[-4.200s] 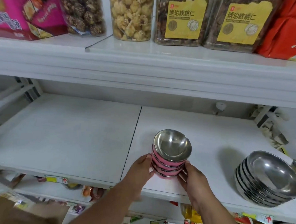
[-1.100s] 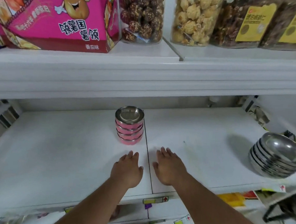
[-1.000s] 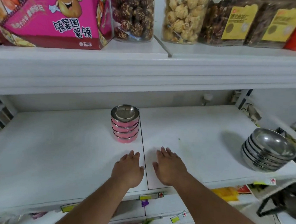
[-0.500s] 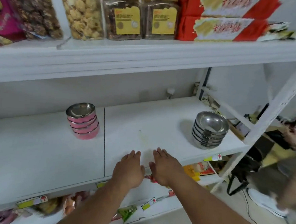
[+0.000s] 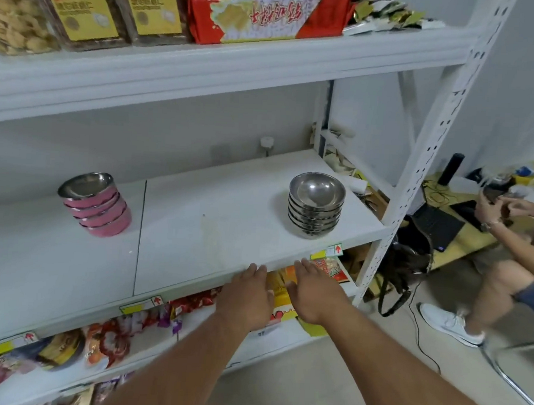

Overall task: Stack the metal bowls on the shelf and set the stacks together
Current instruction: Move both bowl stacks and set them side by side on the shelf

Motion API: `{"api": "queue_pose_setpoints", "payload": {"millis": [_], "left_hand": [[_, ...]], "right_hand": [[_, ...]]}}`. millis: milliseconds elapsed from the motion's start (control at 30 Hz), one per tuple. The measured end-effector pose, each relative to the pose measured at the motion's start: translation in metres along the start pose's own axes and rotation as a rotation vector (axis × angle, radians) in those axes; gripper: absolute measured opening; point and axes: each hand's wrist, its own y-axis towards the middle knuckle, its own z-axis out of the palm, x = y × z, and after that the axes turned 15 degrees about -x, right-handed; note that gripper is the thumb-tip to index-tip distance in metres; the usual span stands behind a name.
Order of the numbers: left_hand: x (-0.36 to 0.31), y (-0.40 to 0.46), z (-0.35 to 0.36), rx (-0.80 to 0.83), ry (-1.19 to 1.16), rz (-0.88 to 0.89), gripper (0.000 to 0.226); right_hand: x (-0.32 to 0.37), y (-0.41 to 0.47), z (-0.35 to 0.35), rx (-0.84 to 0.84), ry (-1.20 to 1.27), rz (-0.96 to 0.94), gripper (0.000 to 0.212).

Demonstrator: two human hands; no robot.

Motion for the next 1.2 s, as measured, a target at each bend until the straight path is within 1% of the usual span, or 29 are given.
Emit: {"api": "queue_pose_setpoints", "payload": {"millis": [167, 467, 700, 867, 1067, 1200], "left_hand": [[-0.007, 0.019, 0.004, -0.007, -0.01, 0.029, 0.064], [-0.016, 0.064, 0.02, 0.031, -0.105, 0.083, 0.063], [-0.029, 0.095, 0.029, 0.067, -0.1, 0.101, 0.064], [-0.044, 0.123, 0.035, 0.06, -0.094, 0.054, 0.066], [-0.055, 0.154, 0.04, 0.021, -0.07, -0.05, 0.065], [-0.052, 0.168, 0.041, -0.008, -0.08, -0.185, 0.064]], "right_hand": [[-0.014, 0.007, -0.004, -0.008, -0.005, 0.057, 0.067], [-0.04, 0.023, -0.02, -0.011, -0.09, 0.191, 0.066], [-0.07, 0.044, -0.029, -0.026, -0.128, 0.241, 0.067], [-0.096, 0.067, -0.039, 0.008, -0.158, 0.205, 0.066], [-0.137, 0.107, -0.048, 0.048, -0.135, 0.141, 0.067], [-0.159, 0.143, -0.05, 0.022, 0.02, 0.126, 0.066]]}}
